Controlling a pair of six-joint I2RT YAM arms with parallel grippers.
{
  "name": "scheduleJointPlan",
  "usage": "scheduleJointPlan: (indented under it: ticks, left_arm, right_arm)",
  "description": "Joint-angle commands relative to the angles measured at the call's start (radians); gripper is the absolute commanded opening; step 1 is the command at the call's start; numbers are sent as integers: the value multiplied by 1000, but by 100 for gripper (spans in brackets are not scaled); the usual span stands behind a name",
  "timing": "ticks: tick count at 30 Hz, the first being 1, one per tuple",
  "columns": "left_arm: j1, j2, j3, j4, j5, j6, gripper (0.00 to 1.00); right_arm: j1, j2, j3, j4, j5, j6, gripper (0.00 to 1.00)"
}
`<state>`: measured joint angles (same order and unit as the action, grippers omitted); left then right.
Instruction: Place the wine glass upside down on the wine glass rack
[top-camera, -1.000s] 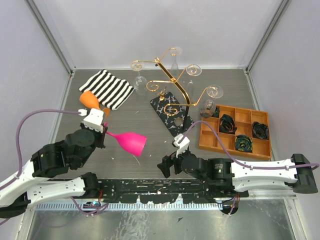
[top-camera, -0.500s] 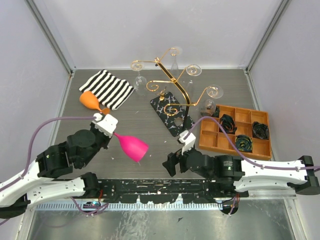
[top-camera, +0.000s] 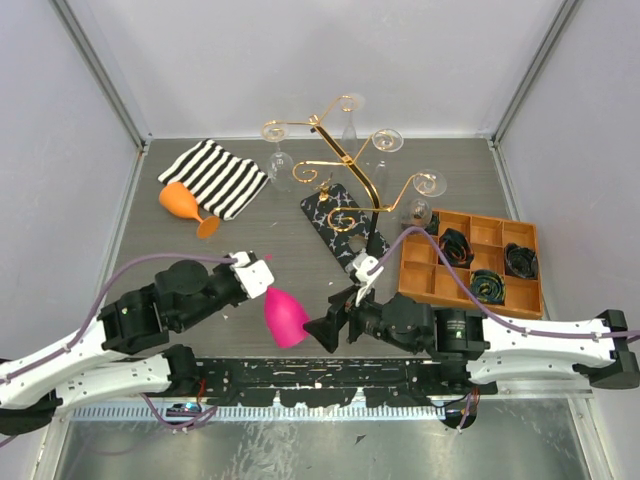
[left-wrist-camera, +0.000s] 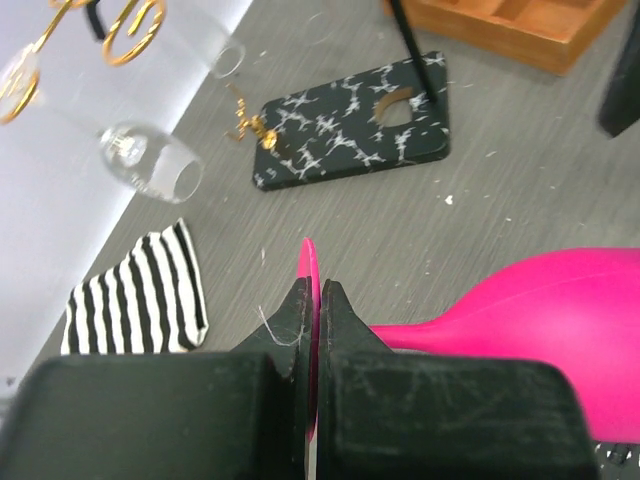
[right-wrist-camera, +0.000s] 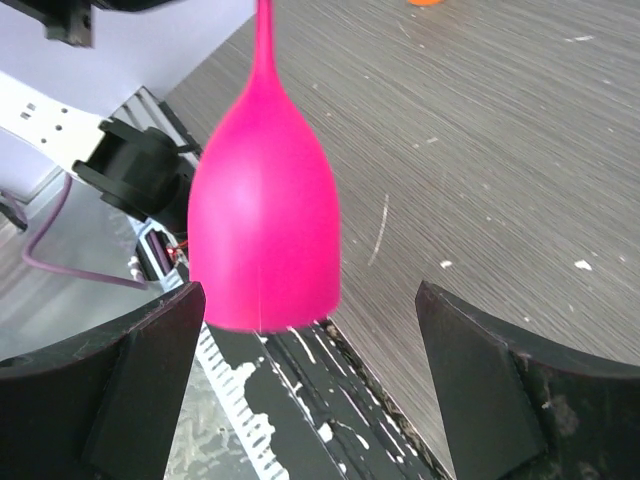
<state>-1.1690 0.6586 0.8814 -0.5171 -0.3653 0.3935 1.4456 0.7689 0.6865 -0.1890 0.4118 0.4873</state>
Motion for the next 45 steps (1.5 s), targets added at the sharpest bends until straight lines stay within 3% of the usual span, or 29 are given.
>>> scheduleJointPlan:
  ticks: [1, 9, 11, 13, 20, 27, 30, 37, 42, 45]
  left_arm:
    - [-4, 14, -14, 106, 175, 84, 0]
    - [-6, 21, -13, 112, 306, 152, 0]
    - [-6, 18, -18, 95, 361, 182, 5]
    - [-6, 9, -19, 62, 427, 230, 0]
    - [-6, -68, -41, -20, 671, 378, 0]
    - [-6, -88, -73, 38, 784, 340, 0]
    - [-6, -69, -74, 35, 792, 336, 0]
    - [-6, -40, -86, 71, 810, 326, 0]
    - [-6, -28, -78, 67, 815, 318, 0]
    - [-5, -30, -85, 73, 816, 316, 0]
  right_arm:
    - [1, 53, 45, 171, -64, -40, 92]
    - [1, 96, 19, 259, -35, 52, 91]
    - [1, 89, 8, 279, -43, 36, 91]
    - [0, 69, 0, 287, -58, -1, 90]
    - [1, -60, -122, 356, -32, -281, 86]
    - [1, -168, -362, 751, -203, -806, 76]
    - [0, -166, -398, 873, -271, -960, 70]
    - [0, -41, -345, 924, -316, -1045, 64]
    - [0, 35, -314, 962, -337, -1052, 52]
    - [1, 62, -306, 982, -344, -1065, 50]
